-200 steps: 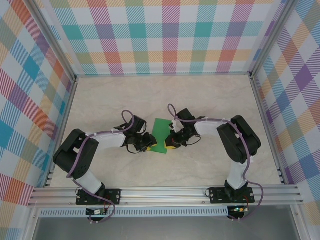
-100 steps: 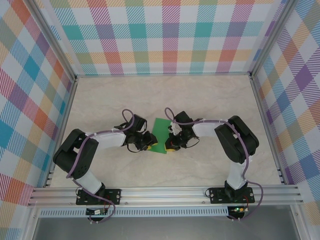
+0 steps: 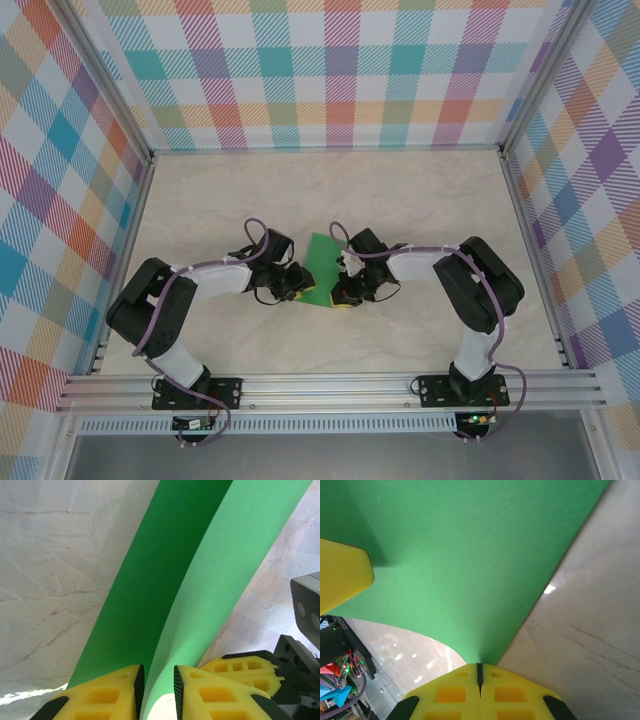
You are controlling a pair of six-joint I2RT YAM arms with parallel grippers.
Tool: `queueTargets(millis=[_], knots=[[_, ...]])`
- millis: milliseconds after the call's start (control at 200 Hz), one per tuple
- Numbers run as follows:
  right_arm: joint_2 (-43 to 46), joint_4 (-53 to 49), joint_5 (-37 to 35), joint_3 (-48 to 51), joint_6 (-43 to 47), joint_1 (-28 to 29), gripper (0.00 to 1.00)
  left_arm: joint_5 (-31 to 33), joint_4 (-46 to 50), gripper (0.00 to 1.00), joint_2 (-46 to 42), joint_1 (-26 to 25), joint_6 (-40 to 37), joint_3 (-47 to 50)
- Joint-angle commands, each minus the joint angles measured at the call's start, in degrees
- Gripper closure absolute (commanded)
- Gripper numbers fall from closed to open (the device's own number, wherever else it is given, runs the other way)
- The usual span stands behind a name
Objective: Fold a paper plane with a square sheet of paper (pick it up from the middle)
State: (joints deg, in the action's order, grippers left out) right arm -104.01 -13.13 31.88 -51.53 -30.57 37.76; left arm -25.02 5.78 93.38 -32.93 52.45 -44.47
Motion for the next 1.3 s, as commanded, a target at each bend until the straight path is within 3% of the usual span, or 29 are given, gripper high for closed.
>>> queueTargets(millis=[0,260,735,995,1295], knots=[[-0.85,-2.09,-3.91,-0.63,1.39,0.48,1.00,-2.06,-0.91,0.76,0.06,-0.47,-0.60,-1.14],[6.62,-2.41,-7.59,-3.60,0.42,0.48,1.00,-3.24,-2.09,0.76,-0.54,-0.67,-1.05,-1.37],[-5.07,-6.07,-13.04,-13.60,-0.26,0.39,1.00,-4.73,-3.85,0.74,-3.08,-1.09,-1.68,-0.80],[-6.78,-7.89,-12.98,-13.68,-0.05,0.37,1.00,-7.59,-11.67,0.72,-3.53,-1.26,0.24,0.20],[-4.00,-6.72,-10.99,-12.97,-2.13,-0.89,1.00,-7.42,-13.55,0.70,-0.01,-1.44,0.64,-1.49]])
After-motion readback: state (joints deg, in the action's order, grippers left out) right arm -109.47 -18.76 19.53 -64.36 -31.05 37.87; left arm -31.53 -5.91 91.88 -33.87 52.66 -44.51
